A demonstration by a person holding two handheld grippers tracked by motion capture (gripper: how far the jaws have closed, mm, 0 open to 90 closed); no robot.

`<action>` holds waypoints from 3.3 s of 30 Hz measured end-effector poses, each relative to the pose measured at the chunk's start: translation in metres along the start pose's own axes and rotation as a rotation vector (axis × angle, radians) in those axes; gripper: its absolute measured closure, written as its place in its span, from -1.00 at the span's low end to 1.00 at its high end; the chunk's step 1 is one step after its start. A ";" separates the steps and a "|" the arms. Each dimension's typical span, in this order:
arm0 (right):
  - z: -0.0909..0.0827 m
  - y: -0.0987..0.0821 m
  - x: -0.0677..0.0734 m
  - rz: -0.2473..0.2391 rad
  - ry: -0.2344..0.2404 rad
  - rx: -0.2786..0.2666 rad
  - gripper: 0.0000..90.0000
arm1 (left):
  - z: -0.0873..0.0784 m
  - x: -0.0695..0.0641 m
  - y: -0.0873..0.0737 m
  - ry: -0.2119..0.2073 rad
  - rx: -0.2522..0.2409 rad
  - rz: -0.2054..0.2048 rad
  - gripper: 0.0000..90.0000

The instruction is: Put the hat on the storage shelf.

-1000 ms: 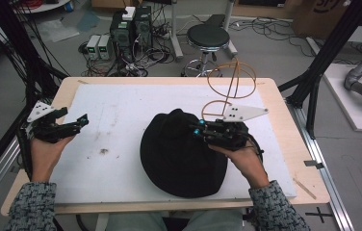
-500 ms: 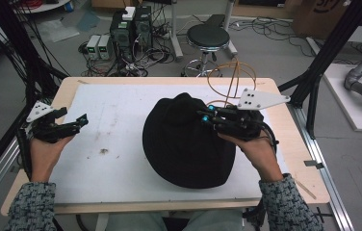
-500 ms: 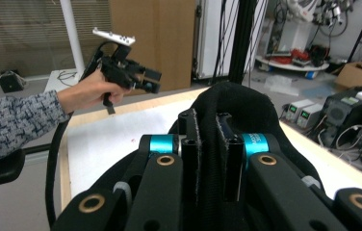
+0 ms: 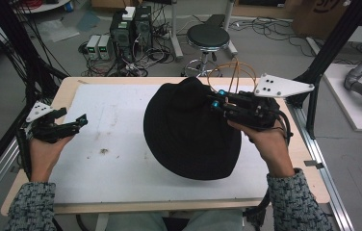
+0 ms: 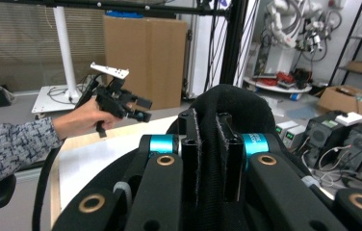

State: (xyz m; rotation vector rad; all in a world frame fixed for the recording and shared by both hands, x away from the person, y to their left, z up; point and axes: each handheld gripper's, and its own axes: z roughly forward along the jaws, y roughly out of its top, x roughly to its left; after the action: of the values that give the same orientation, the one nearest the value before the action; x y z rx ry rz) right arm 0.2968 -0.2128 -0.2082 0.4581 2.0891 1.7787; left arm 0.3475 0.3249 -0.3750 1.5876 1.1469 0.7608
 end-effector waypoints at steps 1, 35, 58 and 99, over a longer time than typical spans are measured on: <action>-0.002 0.002 0.000 0.000 -0.002 -0.005 0.87 | 0.000 0.000 0.000 0.000 0.000 0.000 -0.65; -0.054 0.048 -0.021 -0.025 -0.159 -0.159 0.87 | 0.001 0.002 -0.002 0.004 0.005 -0.005 -0.65; -0.052 0.055 -0.078 0.003 -0.333 -0.103 0.87 | 0.001 0.004 -0.003 0.004 0.009 -0.008 -0.64; 0.003 0.008 -0.160 0.100 -0.529 0.073 0.86 | 0.003 0.002 -0.004 -0.006 0.016 0.001 -0.64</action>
State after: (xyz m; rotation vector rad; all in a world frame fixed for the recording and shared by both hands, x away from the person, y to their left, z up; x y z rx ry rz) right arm 0.4395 -0.2831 -0.1911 0.9511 1.7792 1.4283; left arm 0.3496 0.3264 -0.3794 1.6030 1.1504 0.7484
